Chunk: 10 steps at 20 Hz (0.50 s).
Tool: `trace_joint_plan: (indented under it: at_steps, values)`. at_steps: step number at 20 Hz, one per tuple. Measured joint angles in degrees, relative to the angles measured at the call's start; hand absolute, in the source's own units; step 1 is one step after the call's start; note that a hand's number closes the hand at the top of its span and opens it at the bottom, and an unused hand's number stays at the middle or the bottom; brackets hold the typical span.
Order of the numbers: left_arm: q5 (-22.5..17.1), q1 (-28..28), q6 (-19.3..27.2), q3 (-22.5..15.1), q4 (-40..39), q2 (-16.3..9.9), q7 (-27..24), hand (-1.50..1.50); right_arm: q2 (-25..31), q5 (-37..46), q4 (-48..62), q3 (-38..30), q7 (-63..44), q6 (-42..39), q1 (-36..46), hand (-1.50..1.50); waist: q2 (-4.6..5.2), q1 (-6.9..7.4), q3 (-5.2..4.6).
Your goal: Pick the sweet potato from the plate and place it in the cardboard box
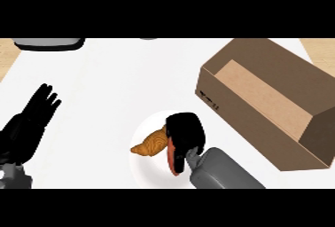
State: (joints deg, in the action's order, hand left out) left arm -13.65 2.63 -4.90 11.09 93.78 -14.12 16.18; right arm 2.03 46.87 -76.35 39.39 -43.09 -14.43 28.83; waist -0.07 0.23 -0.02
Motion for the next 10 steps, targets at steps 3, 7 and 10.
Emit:
trace_joint_plan:
  at_steps: [3,7,10]
  values:
    - [-0.2,0.1,-0.3,0.2,0.2,0.0,0.4,0.0,0.6,2.9,-4.1,0.4,-0.3,0.2,-0.3,1.5,-0.03,-0.17,0.01]
    - [0.5,0.0,-0.3,0.3,-0.8,0.3,-0.7,0.0,0.9,5.1,-13.1,0.5,-2.4,-2.4,0.9,1.5,-0.11,-0.44,0.0]
    - [0.7,0.0,-0.2,0.3,-1.0,0.5,-1.1,0.0,0.2,7.4,-20.4,0.6,-5.5,-4.0,2.4,1.5,-0.23,-0.63,0.0]
